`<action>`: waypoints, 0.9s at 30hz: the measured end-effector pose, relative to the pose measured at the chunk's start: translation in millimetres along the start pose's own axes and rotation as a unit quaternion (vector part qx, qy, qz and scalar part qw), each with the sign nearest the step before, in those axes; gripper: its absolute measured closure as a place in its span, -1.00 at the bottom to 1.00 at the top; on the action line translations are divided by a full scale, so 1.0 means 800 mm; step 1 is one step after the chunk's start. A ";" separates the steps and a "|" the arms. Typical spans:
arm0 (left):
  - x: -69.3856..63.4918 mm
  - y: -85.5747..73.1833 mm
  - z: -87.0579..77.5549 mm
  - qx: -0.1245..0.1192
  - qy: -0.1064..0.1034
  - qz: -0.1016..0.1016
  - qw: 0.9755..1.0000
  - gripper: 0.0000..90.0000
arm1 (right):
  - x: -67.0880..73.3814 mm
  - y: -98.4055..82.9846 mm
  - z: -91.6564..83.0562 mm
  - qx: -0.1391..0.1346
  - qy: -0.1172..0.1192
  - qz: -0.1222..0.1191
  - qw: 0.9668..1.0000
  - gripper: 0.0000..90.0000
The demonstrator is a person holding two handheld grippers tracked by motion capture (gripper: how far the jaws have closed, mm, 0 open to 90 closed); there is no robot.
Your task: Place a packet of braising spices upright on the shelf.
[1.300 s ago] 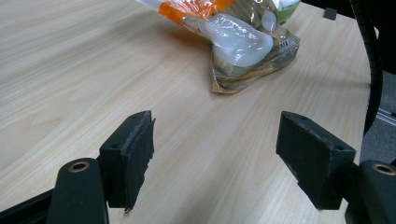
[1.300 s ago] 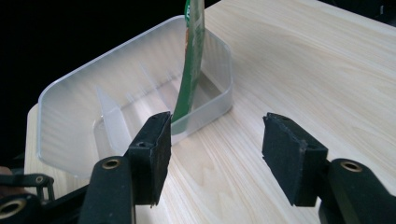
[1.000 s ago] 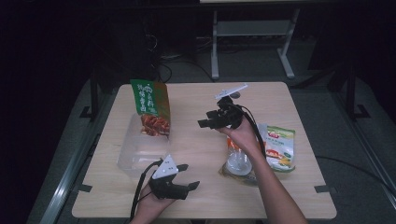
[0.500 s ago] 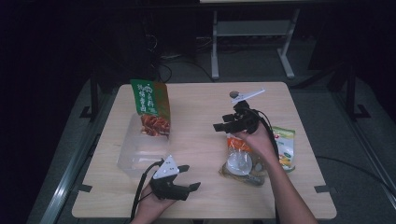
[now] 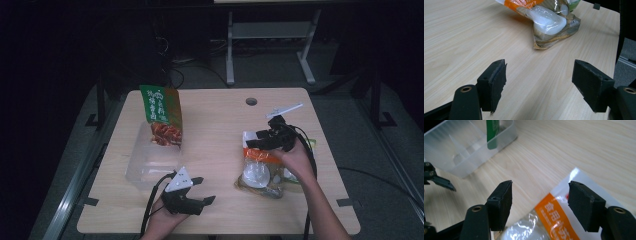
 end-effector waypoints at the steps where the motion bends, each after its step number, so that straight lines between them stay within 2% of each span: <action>1: 0.000 0.000 0.000 0.000 0.000 0.000 1.000 -0.40 | 0.000 0.000 0.000 0.000 0.000 0.000 1.000 -0.21; 3: 0.000 0.000 0.001 0.003 0.000 0.006 1.000 -0.40 | -0.004 -0.009 -0.006 0.005 -0.007 0.000 1.000 -0.21; 8: -0.002 0.000 0.001 -0.001 -0.001 0.003 1.000 -0.40 | -0.006 -0.020 -0.016 0.010 -0.009 0.009 1.000 -0.21; 12: -0.003 0.000 0.002 0.000 -0.001 0.004 1.000 -0.40 | -0.008 -0.036 -0.030 0.001 -0.014 0.008 1.000 -0.20; 13: -0.004 0.000 0.002 -0.002 -0.001 0.005 1.000 -0.40 | -0.008 -0.039 -0.033 0.003 -0.014 0.016 1.000 -0.20; 15: -0.004 0.000 0.002 -0.002 -0.001 0.007 1.000 -0.40 | -0.009 -0.047 -0.038 0.004 -0.017 0.013 1.000 -0.20; 27: -0.003 0.000 0.002 -0.002 -0.001 0.003 1.000 -0.40 | -0.015 -0.081 -0.068 -0.008 -0.032 0.022 0.999 -0.19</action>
Point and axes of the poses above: each handheld gripper's, and its own axes: z roughly forward along the jaws, y roughly out of its top, x roughly to its left, the point moved 4 cm from there along z, roughly forward along the jaws, and after that the axes turned 1 degree about -y, right-handed, at the moved point
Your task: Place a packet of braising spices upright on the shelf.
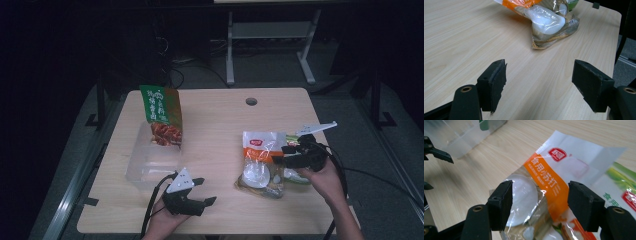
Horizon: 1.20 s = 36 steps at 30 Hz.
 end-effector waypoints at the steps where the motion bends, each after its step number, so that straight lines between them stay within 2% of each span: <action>1: 0.000 0.000 0.000 0.000 0.000 -0.003 1.000 -0.40 | -0.002 -0.003 -0.002 -0.001 -0.001 0.001 1.000 -0.19; 2: 0.000 0.000 0.001 -0.001 -0.001 -0.004 1.000 -0.40 | -0.002 -0.007 -0.007 -0.002 -0.002 0.011 1.000 -0.19; 7: 0.000 0.000 0.001 0.000 -0.003 -0.002 1.000 -0.40 | -0.009 -0.016 -0.012 -0.003 -0.010 0.012 1.000 -0.19; 11: -0.001 -0.001 0.002 0.002 -0.003 0.003 1.000 -0.40 | -0.017 -0.025 -0.009 0.000 -0.010 0.022 1.000 -0.19; 13: -0.002 -0.001 0.003 0.003 -0.004 -0.004 1.000 -0.40 | -0.022 -0.029 -0.003 0.002 -0.008 0.029 1.000 -0.18; 21: -0.002 -0.001 0.003 0.004 -0.005 -0.003 1.000 -0.40 | -0.031 -0.031 0.016 0.011 -0.004 0.040 0.999 -0.02; 25: -0.002 -0.001 0.003 0.004 -0.005 -0.002 1.000 -0.40 | -0.027 -0.029 0.034 0.024 0.006 0.044 0.999 0.25; 27: -0.002 -0.001 0.004 0.004 -0.006 -0.004 1.000 -0.40 | -0.027 -0.029 0.037 0.026 0.007 0.045 0.999 0.29; 28: -0.002 -0.001 0.005 0.005 -0.006 -0.003 1.000 -0.40 | -0.025 -0.029 0.044 0.030 0.011 0.046 0.998 0.44; 29: -0.002 -0.001 0.005 0.005 -0.006 -0.003 1.000 -0.40 | -0.025 -0.029 0.044 0.030 0.011 0.046 0.998 0.44; 30: -0.002 -0.001 0.005 0.006 -0.007 -0.001 1.000 -0.40 | -0.022 -0.028 0.049 0.035 0.015 0.040 0.998 0.55; 32: -0.003 -0.001 0.005 0.005 -0.007 -0.001 1.000 -0.40 | -0.021 -0.027 0.051 0.036 0.014 0.038 0.999 0.60; 33: -0.003 -0.001 0.005 0.005 -0.007 -0.001 1.000 -0.40 | -0.017 -0.027 0.056 0.037 0.016 0.032 0.999 0.71; 36: -0.002 0.000 0.004 0.004 -0.007 0.000 1.000 -0.40 | -0.012 -0.025 0.057 0.033 0.024 0.028 0.999 0.85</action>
Point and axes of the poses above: each handheld gripper's, and its own axes: z roughly forward along the jaws, y roughly out of its top, x roughly to its left, the point moved 4 cm from there along z, roughly forward along the jaws, and after that the axes turned 1 degree about -y, right-handed, at the moved point
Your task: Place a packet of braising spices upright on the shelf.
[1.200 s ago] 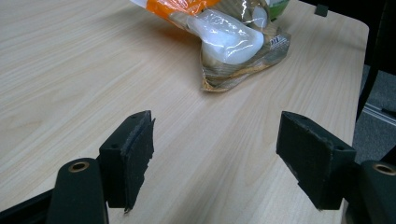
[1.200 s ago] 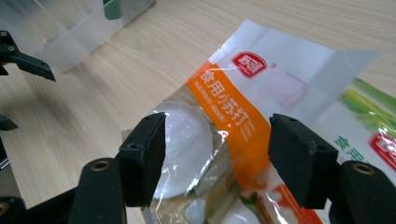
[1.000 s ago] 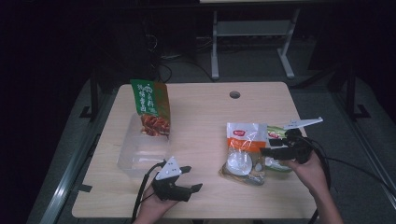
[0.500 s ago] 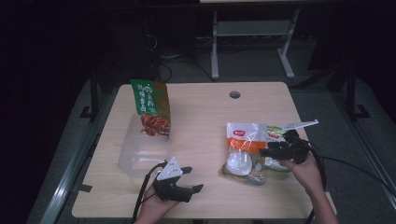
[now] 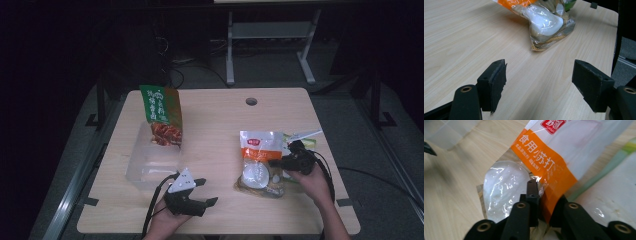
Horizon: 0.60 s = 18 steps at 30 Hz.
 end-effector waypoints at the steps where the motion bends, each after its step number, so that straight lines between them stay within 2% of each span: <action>1: 0.000 0.000 0.000 0.000 0.000 0.000 1.000 -0.40 | 0.000 0.000 0.000 0.000 0.000 0.000 1.000 0.85; 2: 0.000 0.001 0.001 0.000 -0.001 0.001 1.000 -0.40 | 0.002 0.000 -0.001 -0.004 0.001 -0.005 1.000 0.96; 11: -0.002 0.002 0.003 0.000 -0.007 0.001 1.000 -0.35 | 0.009 -0.008 -0.009 -0.043 0.014 -0.005 0.999 0.99; 12: -0.003 0.002 0.003 0.000 -0.009 0.004 1.000 -0.34 | 0.014 -0.007 -0.013 -0.054 0.018 -0.014 0.998 0.99; 18: -0.006 0.009 0.006 -0.006 -0.017 0.000 1.000 -0.30 | 0.028 -0.005 -0.021 -0.080 0.030 -0.033 0.996 0.99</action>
Point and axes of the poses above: each handheld gripper's, and its own axes: z roughly forward along the jaws, y roughly out of its top, x roughly to its left, the point moved 4 cm from there along z, roughly forward along the jaws, and after that the axes turned 1 degree about -y, right-handed, at the moved point
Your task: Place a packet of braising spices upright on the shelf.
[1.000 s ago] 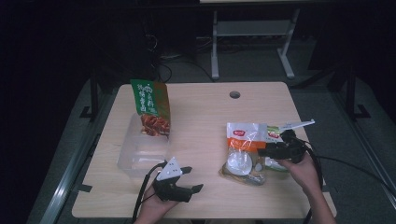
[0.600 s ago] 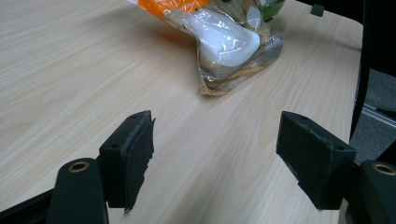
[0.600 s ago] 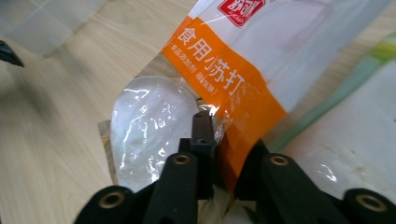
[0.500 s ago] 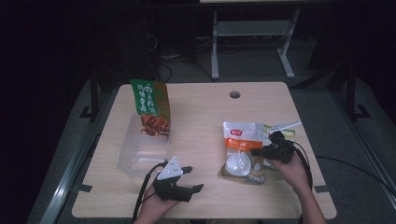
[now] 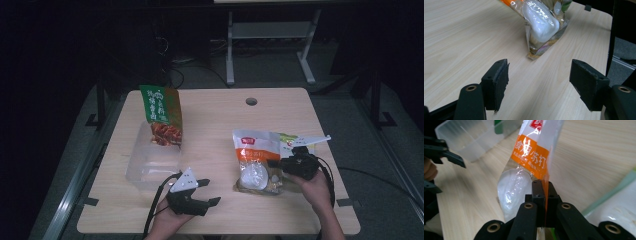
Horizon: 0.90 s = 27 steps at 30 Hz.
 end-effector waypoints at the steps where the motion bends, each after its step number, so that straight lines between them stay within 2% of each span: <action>1: 0.000 0.001 0.000 0.000 -0.001 0.001 1.000 -0.30 | 0.004 0.001 -0.001 -0.004 0.002 -0.006 1.000 0.99; 4: 0.000 0.007 0.004 0.001 -0.003 0.003 1.000 -0.28 | 0.011 0.003 -0.005 -0.016 0.011 -0.016 1.000 0.99; 9: 0.002 0.017 0.016 0.006 -0.013 0.001 1.000 -0.25 | 0.021 0.004 -0.010 -0.022 0.013 -0.028 0.999 0.99; 13: 0.002 0.025 0.031 0.007 -0.025 -0.006 1.000 -0.20 | 0.030 0.005 -0.013 -0.034 0.026 -0.035 0.998 0.99; 14: 0.003 0.028 0.040 0.012 -0.031 -0.009 0.999 -0.19 | 0.032 0.006 -0.014 -0.036 0.029 -0.036 0.998 0.99; 17: 0.004 0.032 0.050 0.014 -0.031 -0.013 0.999 -0.20 | 0.039 0.008 -0.014 -0.040 0.035 -0.046 0.998 0.99; 18: 0.006 0.034 0.054 0.015 -0.032 -0.008 0.999 -0.21 | 0.043 0.010 -0.015 -0.043 0.039 -0.051 0.997 1.00; 22: 0.013 0.040 0.064 0.016 -0.049 -0.030 0.998 -0.21 | 0.057 0.015 -0.011 -0.050 0.060 -0.060 0.995 1.00; 23: 0.013 0.040 0.064 0.016 -0.049 -0.030 0.998 -0.17 | 0.057 0.015 -0.011 -0.050 0.060 -0.060 0.995 1.00; 24: 0.014 0.041 0.065 0.015 -0.052 -0.033 0.998 -0.12 | 0.063 0.018 -0.008 -0.053 0.075 -0.062 0.994 1.00; 25: 0.017 0.044 0.063 0.001 -0.058 -0.039 0.998 -0.03 | 0.065 0.019 -0.006 -0.058 0.074 -0.067 0.993 1.00; 27: 0.021 0.046 0.058 -0.010 -0.048 -0.042 0.998 0.13 | 0.073 0.023 -0.003 -0.066 0.084 -0.074 0.992 1.00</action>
Point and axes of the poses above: each handheld gripper's, and its own axes: z roughly forward along the jaws, y roughly out of its top, x roughly to its left, the point moved 4 cm from there along z, roughly forward along the jaws, and after that the axes turned 1 degree about -y, right-handed, at the moved point
